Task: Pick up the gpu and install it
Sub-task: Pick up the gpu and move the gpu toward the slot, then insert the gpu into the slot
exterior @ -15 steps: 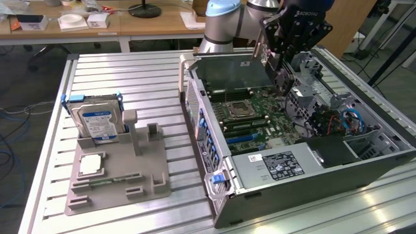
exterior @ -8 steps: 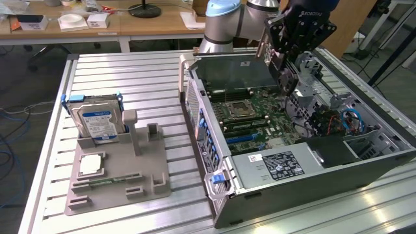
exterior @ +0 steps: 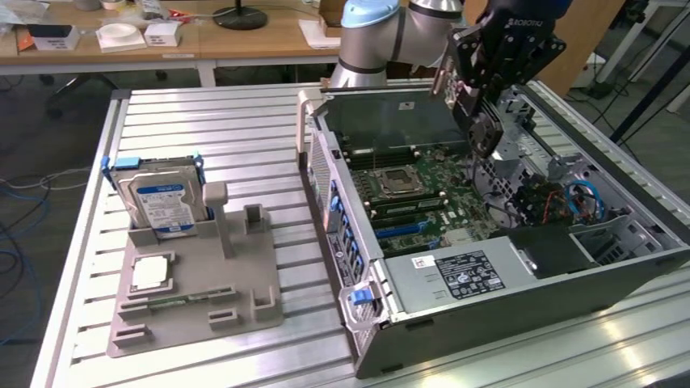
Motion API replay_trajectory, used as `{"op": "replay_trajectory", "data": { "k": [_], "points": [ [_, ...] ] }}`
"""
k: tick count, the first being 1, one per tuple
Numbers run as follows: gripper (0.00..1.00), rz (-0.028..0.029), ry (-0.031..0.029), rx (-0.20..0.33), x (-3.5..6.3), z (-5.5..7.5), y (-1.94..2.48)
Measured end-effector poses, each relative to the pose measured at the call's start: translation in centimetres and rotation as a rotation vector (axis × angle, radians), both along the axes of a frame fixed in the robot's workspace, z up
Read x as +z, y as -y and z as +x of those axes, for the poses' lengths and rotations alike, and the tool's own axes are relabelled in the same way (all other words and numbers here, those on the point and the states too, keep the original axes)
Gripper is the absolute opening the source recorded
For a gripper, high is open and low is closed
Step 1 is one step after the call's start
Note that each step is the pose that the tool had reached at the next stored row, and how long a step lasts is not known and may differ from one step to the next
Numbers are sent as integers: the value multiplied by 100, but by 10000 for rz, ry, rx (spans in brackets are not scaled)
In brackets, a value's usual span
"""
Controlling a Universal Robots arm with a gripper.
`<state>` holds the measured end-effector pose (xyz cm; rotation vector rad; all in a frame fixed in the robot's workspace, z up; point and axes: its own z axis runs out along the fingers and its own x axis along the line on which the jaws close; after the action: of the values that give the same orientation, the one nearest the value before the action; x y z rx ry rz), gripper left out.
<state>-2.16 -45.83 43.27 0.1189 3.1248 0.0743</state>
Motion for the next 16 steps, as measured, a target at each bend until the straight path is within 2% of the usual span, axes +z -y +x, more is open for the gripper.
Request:
{"op": "replay_trajectory", "data": {
  "k": [8, 16],
  "points": [
    [26, 0, 0, 0, -1, 99, 0],
    [26, 1, 0, 0, -1, 102, 0]
  ]
}}
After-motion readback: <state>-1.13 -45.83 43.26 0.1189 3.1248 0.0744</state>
